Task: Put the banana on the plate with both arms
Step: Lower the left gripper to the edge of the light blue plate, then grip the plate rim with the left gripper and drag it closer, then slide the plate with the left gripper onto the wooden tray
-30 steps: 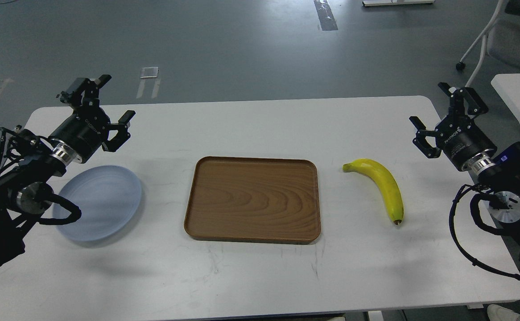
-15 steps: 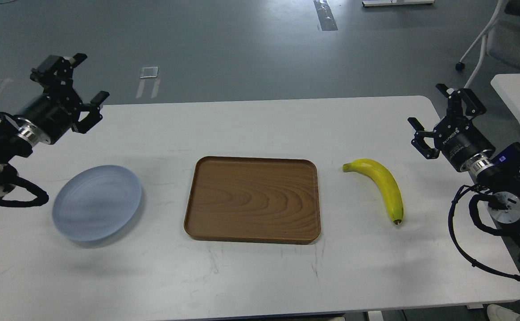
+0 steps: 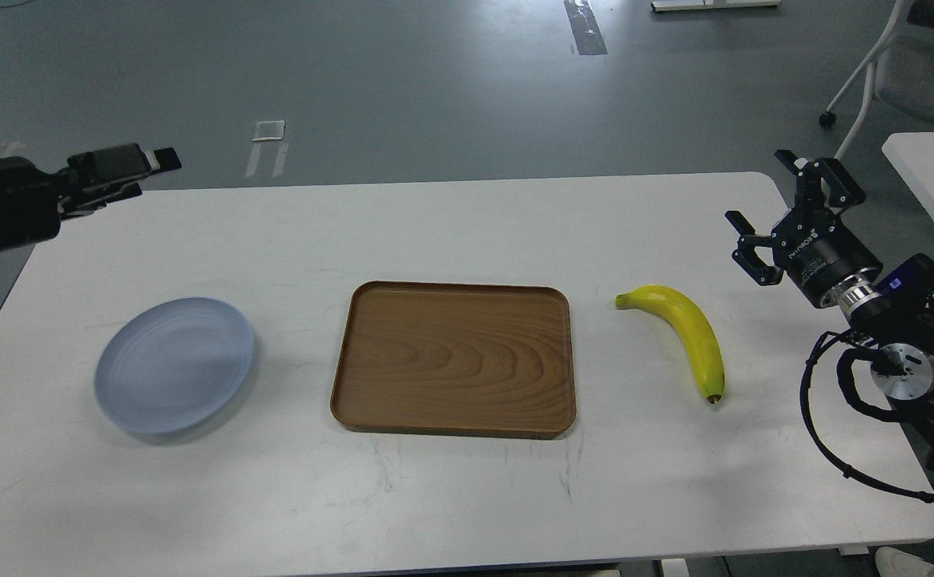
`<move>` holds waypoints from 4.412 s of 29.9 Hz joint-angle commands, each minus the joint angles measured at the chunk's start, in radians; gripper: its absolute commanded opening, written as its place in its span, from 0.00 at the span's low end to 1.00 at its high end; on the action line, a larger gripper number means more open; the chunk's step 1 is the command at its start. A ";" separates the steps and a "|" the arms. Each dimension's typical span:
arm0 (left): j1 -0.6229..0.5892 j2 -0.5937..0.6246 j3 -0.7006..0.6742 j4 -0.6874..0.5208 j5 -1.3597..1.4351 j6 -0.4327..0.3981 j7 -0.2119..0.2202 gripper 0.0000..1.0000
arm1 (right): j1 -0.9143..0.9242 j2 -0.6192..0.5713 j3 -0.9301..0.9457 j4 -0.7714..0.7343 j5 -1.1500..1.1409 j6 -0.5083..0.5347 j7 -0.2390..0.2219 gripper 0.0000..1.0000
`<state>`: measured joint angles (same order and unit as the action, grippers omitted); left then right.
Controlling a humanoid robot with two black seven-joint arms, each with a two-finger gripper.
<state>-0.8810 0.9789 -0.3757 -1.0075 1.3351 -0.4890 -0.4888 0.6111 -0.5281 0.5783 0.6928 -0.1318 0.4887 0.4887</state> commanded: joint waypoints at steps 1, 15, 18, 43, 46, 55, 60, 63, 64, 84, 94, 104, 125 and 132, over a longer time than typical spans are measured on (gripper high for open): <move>0.034 0.012 0.049 -0.003 0.176 0.000 0.000 1.00 | 0.001 -0.001 0.000 0.004 0.000 0.000 0.000 1.00; 0.145 -0.040 0.199 0.219 0.199 0.164 0.000 1.00 | -0.005 0.000 -0.002 0.007 -0.002 0.000 0.000 1.00; 0.160 -0.049 0.199 0.233 0.185 0.168 0.000 1.00 | -0.005 0.007 -0.002 0.007 -0.002 0.000 0.000 1.00; 0.212 -0.152 0.199 0.340 0.154 0.193 0.000 0.33 | -0.007 0.007 -0.003 0.007 -0.005 0.000 0.000 1.00; 0.209 -0.154 0.199 0.339 0.153 0.193 0.000 0.12 | -0.008 0.007 -0.005 0.007 -0.005 0.000 0.000 1.00; 0.208 -0.151 0.201 0.339 0.154 0.220 0.000 0.00 | -0.010 0.008 -0.005 0.007 -0.006 0.000 0.000 1.00; 0.197 -0.149 0.199 0.339 0.133 0.224 0.000 0.00 | -0.010 0.008 -0.005 0.008 -0.006 0.000 0.000 1.00; 0.192 -0.148 0.198 0.328 0.073 0.214 0.000 0.00 | -0.008 0.008 -0.005 0.008 -0.008 0.000 0.000 1.00; 0.191 -0.146 0.196 0.325 0.052 0.207 0.000 0.00 | -0.008 0.008 -0.003 0.008 -0.008 0.000 0.000 1.00; -0.141 -0.252 0.198 0.027 0.007 0.000 0.000 0.00 | -0.004 0.007 -0.005 0.010 -0.009 0.000 0.000 1.00; -0.171 -0.529 0.225 0.162 0.056 0.026 0.010 0.00 | -0.007 0.005 -0.005 0.007 -0.009 0.000 0.000 1.00; -0.170 -0.666 0.316 0.300 0.056 0.085 0.010 0.00 | -0.007 0.002 -0.003 0.007 -0.009 0.000 0.000 1.00; -0.127 -0.712 0.356 0.348 0.056 0.122 0.013 0.00 | -0.008 0.005 -0.005 0.004 -0.009 0.000 0.000 1.00; -0.127 -0.721 0.357 0.349 0.056 0.125 0.022 0.34 | -0.010 0.002 -0.005 0.004 -0.009 0.000 0.000 1.00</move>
<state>-1.0079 0.2595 -0.0194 -0.6585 1.3913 -0.3637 -0.4700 0.6020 -0.5227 0.5737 0.6964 -0.1412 0.4887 0.4887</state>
